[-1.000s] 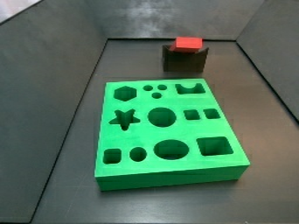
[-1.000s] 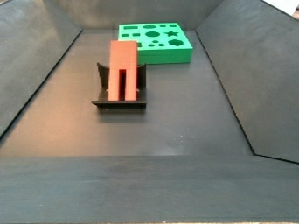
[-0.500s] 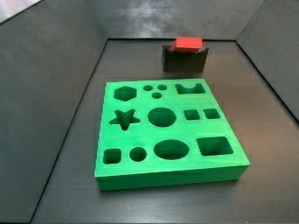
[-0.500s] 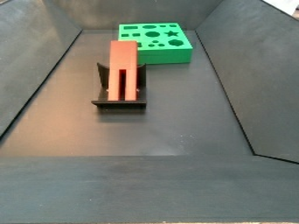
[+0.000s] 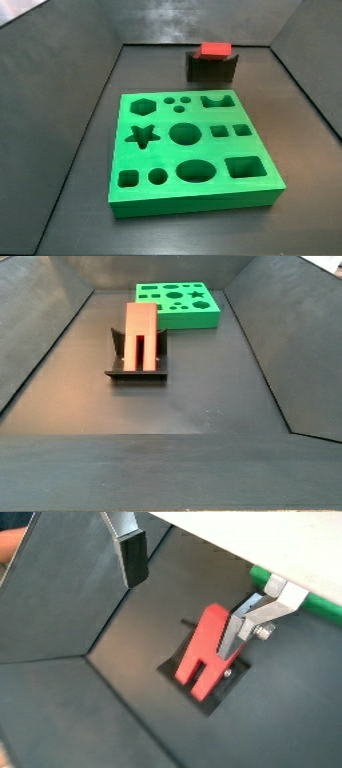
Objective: Pick up the double-square object. Move up. Place the double-square object on the fixture. Regrasp the double-square object. Move to above the board. Insert the double-square object.
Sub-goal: Regrasp the double-square object.
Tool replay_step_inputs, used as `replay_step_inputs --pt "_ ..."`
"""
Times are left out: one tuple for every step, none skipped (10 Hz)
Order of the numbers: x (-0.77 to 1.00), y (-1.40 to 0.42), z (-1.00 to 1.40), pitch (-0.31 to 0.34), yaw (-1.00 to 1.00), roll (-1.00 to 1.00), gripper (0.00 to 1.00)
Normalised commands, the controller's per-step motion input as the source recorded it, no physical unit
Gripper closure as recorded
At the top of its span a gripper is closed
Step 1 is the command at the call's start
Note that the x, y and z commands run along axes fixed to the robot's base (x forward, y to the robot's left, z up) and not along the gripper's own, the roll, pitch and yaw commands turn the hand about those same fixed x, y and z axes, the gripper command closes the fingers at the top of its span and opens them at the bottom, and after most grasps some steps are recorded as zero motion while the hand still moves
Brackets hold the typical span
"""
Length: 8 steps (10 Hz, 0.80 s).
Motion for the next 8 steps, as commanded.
replay_step_inputs --pt "0.10 -0.05 0.00 0.191 0.18 0.77 0.00" --pt "0.10 -0.05 -0.01 0.158 0.20 0.51 0.00" --pt "0.10 -0.05 -0.01 0.140 0.21 0.40 0.00" --pt "0.09 -0.04 0.00 0.079 0.22 0.22 0.00" --pt "0.08 -0.04 0.00 0.056 0.22 0.18 0.00" --pt "0.08 -0.04 -0.01 0.024 0.20 0.16 0.00" --pt "0.03 0.05 -1.00 0.020 0.22 0.22 0.00" --pt "0.04 0.05 -1.00 -0.001 0.19 0.21 0.00"
